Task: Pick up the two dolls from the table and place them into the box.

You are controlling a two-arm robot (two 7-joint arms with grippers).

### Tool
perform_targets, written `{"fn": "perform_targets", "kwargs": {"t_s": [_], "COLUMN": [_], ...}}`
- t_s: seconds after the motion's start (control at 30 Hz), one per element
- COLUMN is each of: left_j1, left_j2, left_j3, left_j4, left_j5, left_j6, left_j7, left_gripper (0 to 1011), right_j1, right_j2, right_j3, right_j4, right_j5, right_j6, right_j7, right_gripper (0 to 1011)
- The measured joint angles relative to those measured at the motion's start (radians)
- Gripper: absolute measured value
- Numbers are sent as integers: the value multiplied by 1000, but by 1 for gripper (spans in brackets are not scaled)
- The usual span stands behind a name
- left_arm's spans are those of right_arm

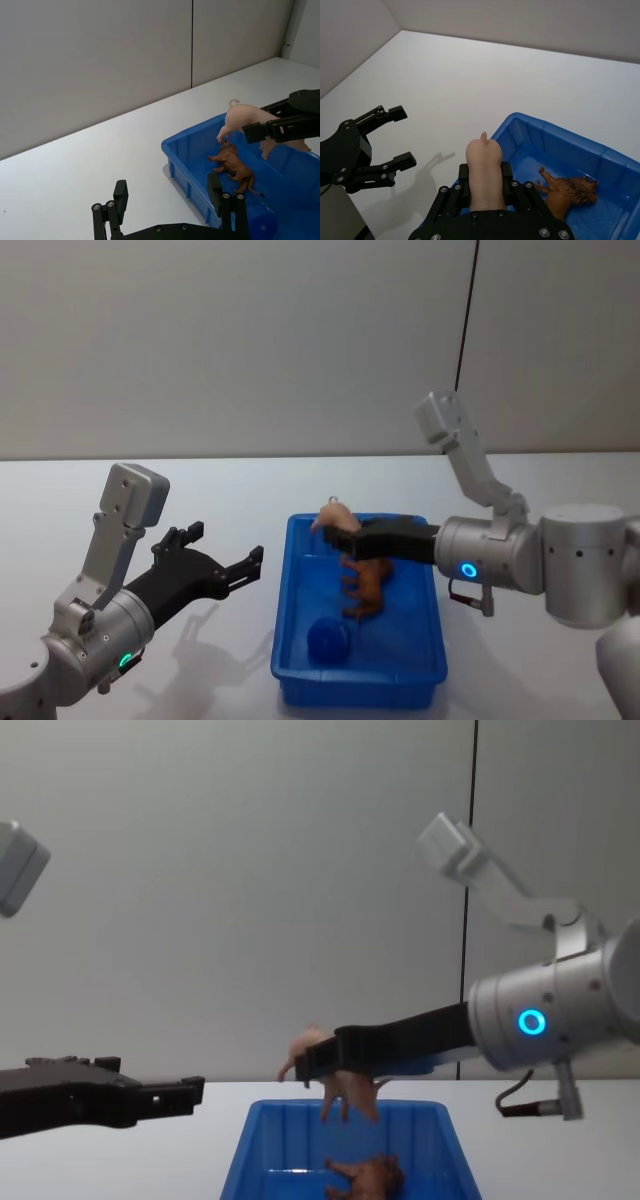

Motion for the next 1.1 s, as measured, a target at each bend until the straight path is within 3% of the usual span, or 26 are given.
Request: {"fn": "perform_targets", "kwargs": {"t_s": [0.63, 1.1], "left_j1": [0, 0], "left_j2": [0, 0], "left_j3": [0, 0], "left_j4": [0, 0], "left_j5": [0, 0], "left_j6": [0, 0], "left_j7": [0, 0], "left_gripper": [1001, 1001], "right_j1": [38, -19], "right_j2": [-21, 23], "right_j3": [-18, 4], "right_j4": [51, -33], "right_j5": [-19, 4], "right_j6": [49, 69], "right_j7": [15, -23], "right_gripper": [350, 349]}}
